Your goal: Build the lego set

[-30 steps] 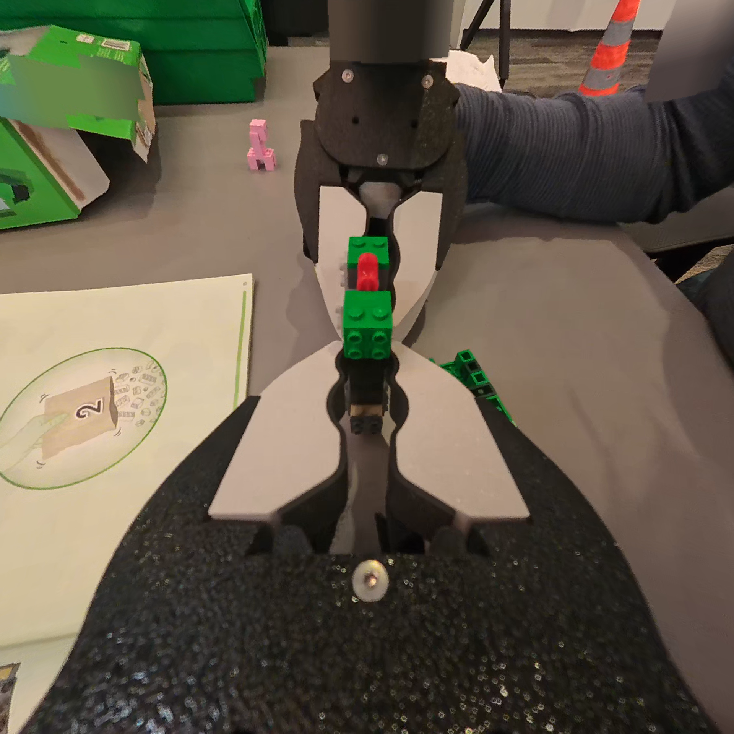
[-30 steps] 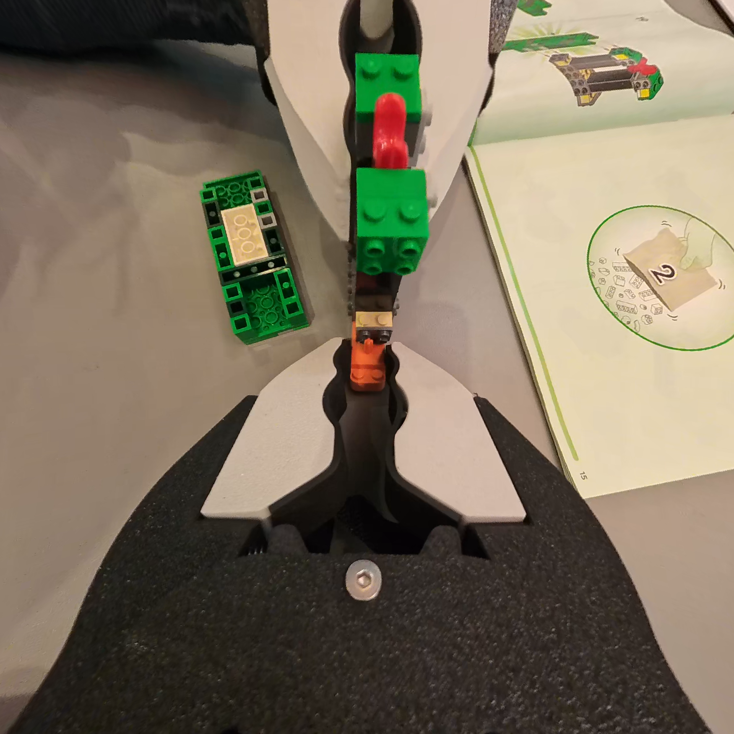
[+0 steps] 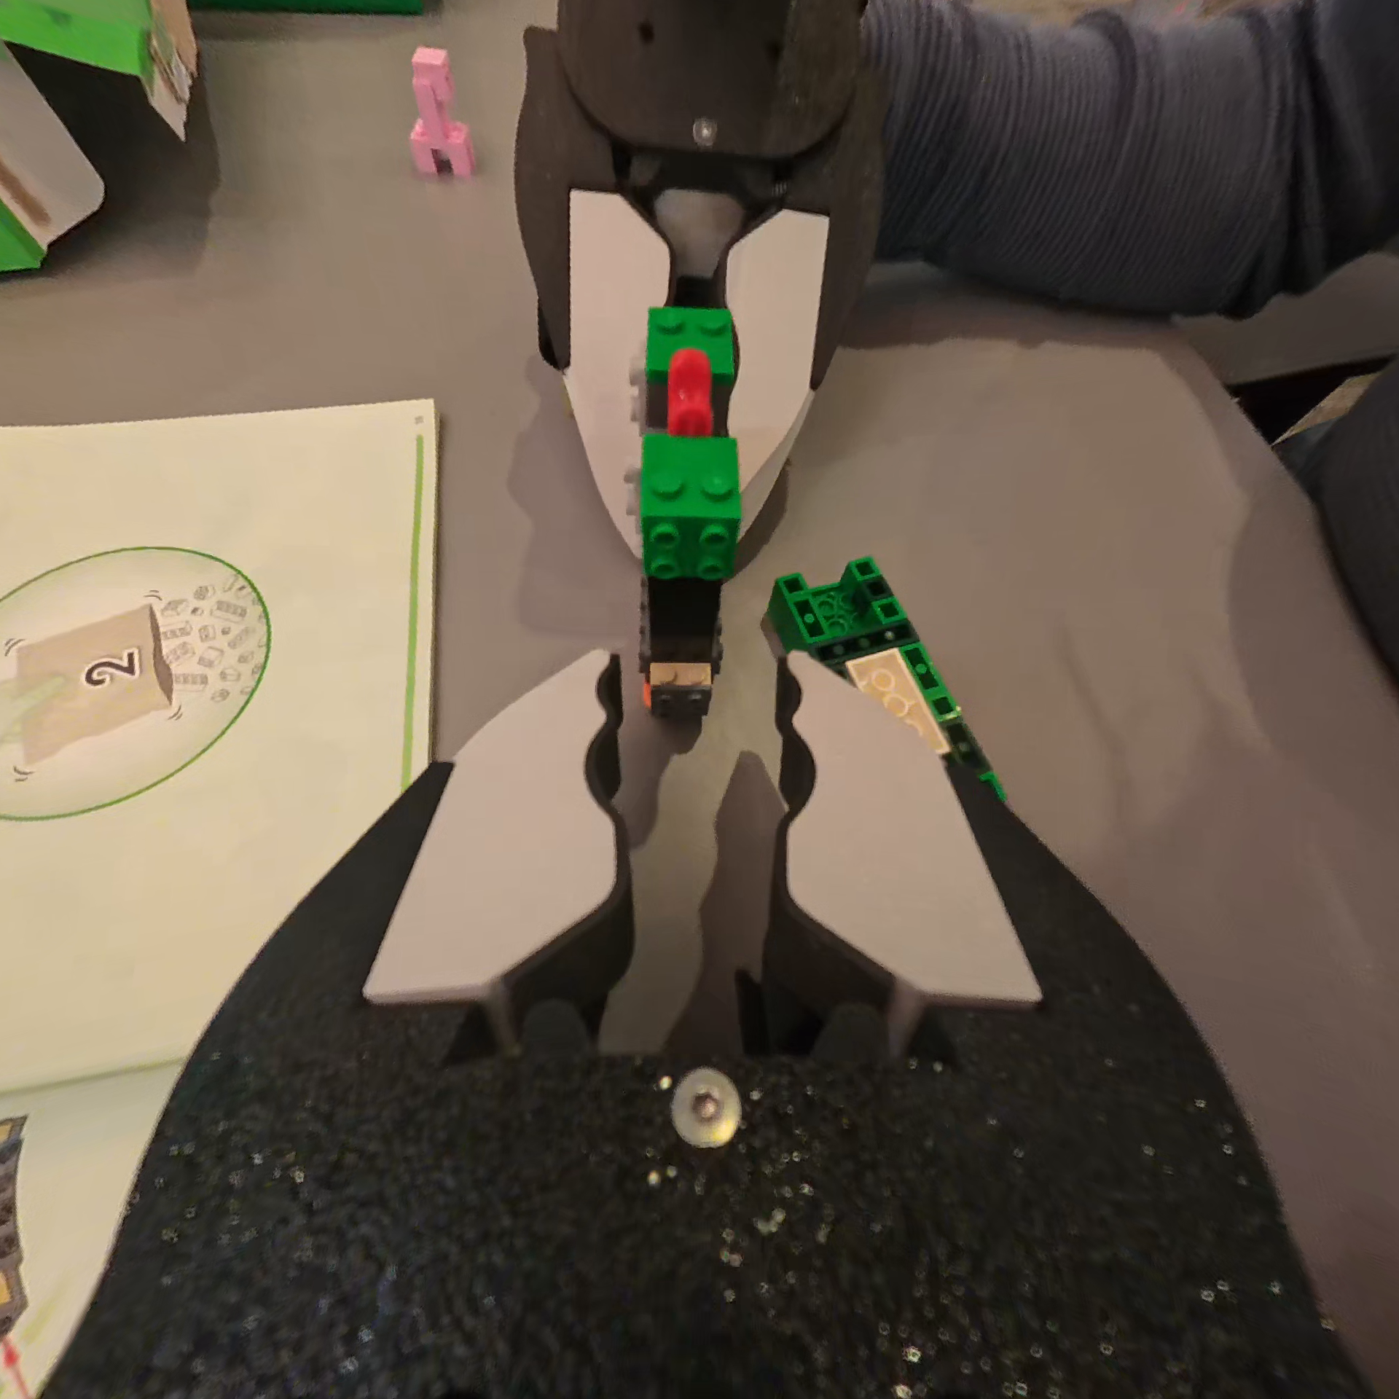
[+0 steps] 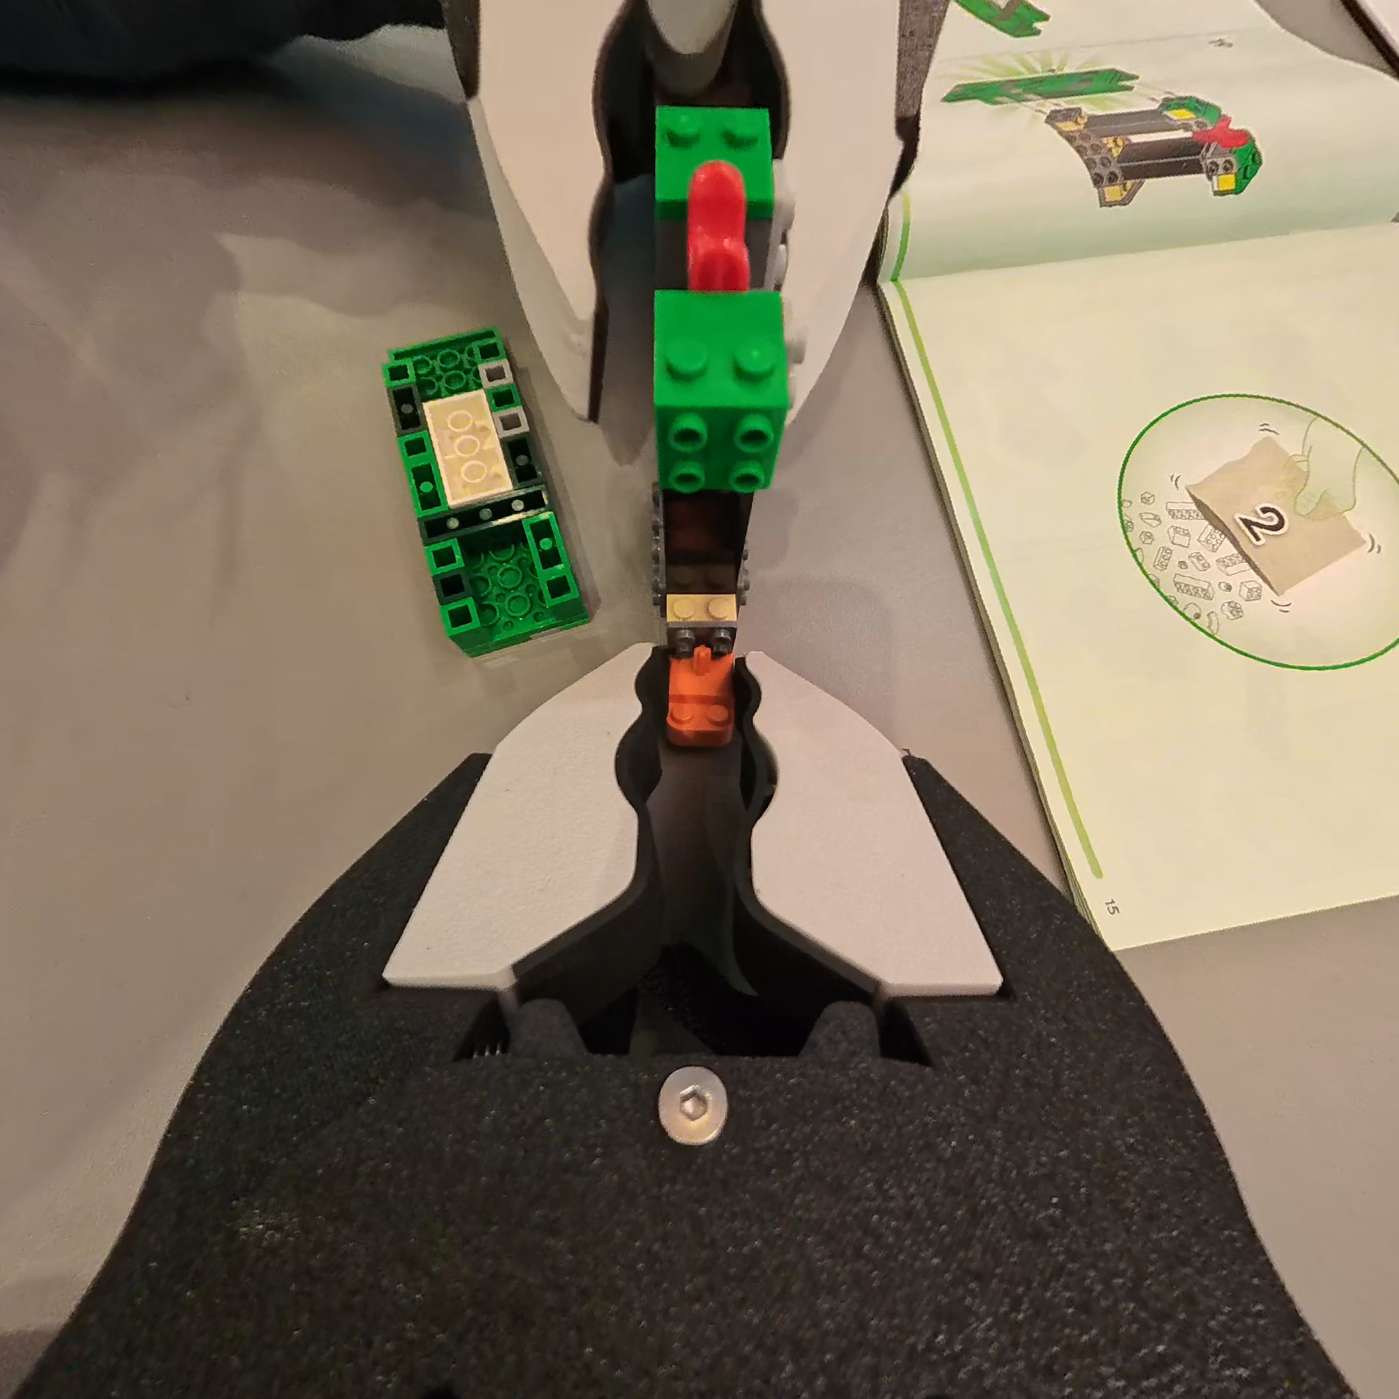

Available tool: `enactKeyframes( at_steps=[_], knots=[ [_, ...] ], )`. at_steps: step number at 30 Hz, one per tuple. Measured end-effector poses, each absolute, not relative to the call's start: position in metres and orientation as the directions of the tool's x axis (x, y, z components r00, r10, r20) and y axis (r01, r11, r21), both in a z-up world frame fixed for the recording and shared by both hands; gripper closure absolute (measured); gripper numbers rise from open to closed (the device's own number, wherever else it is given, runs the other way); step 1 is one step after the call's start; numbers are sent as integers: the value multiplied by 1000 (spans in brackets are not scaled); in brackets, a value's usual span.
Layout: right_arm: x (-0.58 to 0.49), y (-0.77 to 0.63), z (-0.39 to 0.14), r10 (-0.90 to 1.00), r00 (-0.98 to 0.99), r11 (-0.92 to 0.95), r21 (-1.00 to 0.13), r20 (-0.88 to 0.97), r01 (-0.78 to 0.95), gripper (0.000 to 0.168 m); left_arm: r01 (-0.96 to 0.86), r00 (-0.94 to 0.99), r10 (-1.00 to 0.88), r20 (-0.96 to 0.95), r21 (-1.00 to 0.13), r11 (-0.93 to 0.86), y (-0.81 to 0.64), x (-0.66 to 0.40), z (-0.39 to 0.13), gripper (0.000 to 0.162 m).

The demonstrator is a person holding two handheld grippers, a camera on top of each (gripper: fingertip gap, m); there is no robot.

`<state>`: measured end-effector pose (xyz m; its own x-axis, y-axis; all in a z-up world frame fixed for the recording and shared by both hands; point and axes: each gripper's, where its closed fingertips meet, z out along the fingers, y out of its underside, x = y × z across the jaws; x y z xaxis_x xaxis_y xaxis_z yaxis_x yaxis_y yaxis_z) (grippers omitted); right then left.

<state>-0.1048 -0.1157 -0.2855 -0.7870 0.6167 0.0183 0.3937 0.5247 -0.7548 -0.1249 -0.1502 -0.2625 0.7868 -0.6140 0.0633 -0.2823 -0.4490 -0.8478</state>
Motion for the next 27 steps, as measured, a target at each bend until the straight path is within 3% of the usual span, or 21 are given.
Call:
enactKeyframes(
  at_steps=[21, 27],
  knots=[
    [-105, -116, -286, 616, -787, 525, -755, 18, 393, 153, -377, 811, -584, -23, -784, -493, -143, -131, -281, 135],
    [-106, -115, -286, 618, -786, 523, -756, 18, 394, 152, -363, 817, -576, -4, -780, -510, -146, -132, -281, 126]
  ],
)
